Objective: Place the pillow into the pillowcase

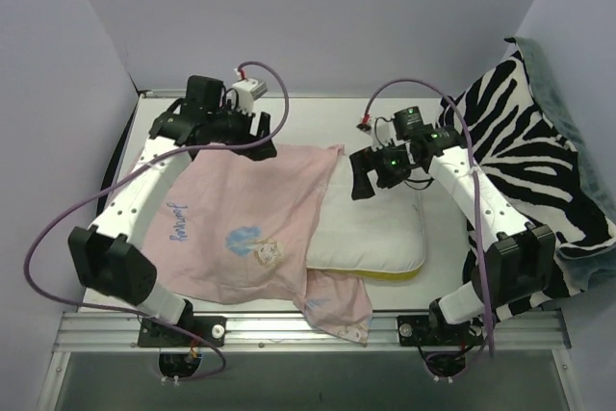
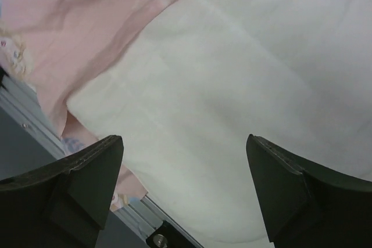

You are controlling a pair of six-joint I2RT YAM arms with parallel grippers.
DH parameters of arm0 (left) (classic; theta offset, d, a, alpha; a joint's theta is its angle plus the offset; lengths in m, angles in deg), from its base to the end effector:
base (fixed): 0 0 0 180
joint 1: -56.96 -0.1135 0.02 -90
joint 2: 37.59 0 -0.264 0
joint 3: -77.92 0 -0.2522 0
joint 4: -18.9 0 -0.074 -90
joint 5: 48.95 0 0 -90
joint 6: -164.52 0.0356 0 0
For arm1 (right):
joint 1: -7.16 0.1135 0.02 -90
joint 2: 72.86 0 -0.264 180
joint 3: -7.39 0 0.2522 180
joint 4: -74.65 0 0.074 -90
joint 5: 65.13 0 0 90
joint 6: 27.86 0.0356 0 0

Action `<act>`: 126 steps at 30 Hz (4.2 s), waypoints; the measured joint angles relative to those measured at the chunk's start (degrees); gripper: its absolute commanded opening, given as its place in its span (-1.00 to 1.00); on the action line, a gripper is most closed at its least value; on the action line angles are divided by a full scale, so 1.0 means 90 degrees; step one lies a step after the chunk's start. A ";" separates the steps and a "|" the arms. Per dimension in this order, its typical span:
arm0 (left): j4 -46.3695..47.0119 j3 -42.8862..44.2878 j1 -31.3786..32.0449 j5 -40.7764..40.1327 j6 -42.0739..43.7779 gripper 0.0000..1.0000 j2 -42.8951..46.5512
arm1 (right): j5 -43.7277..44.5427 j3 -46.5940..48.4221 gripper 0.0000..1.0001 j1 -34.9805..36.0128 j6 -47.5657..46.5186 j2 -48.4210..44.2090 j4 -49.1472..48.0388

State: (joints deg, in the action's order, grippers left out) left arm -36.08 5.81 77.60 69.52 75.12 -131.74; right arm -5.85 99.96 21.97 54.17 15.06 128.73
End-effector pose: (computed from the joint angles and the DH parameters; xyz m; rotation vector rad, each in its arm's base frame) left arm 0.3340 -0.1439 0.3673 0.6782 2.1939 -0.7498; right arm 0.3142 0.1019 0.3183 -0.7065 2.2840 0.7047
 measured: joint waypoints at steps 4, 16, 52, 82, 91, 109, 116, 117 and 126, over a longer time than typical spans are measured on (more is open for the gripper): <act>-0.0495 -0.1258 -0.0187 -0.0355 0.0107 0.54 0.1122 | 0.0046 -0.0561 0.68 0.0750 -0.0221 -0.0202 0.0051; -0.0877 -0.1892 -0.0056 -0.0838 0.0321 0.48 -0.1103 | 0.0316 -0.1552 0.68 0.1149 -0.0206 0.0471 -0.0063; 0.3373 -0.6045 0.2914 -0.3208 0.1841 -0.99 0.1525 | 0.1163 -0.0724 -1.00 0.2497 0.0969 0.1753 -0.1073; 0.0138 -0.4177 0.2795 -0.0100 0.2824 0.58 0.3434 | -0.2336 0.0226 0.53 0.1547 0.3502 0.2300 -0.1902; 0.0634 -0.1630 0.1511 -0.1209 0.1508 0.73 0.0867 | -0.0231 0.0918 0.76 -0.0469 0.2747 0.1615 -0.1537; 0.0243 -0.3347 0.1333 -0.0362 0.2708 0.48 0.0053 | -0.0891 0.0219 -0.45 -0.0498 0.1807 0.2827 -0.0585; -0.0398 -0.2198 0.1615 -0.0342 0.1722 0.66 0.0527 | -0.1671 -0.0879 -0.27 -0.0301 0.1705 0.1824 -0.0549; -0.0359 -0.1783 0.1596 -0.0542 0.1562 0.67 0.0362 | -0.1681 -0.0969 -0.04 -0.0287 0.1727 0.1693 -0.0512; -0.0053 0.1035 0.1503 -0.1977 0.0690 0.79 -0.1984 | -0.1234 -0.1015 0.98 -0.0488 0.1948 0.1001 -0.0420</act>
State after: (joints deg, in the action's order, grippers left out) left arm -36.56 15.12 91.13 51.73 81.33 -149.60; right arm -16.95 90.82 17.58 71.70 24.07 124.95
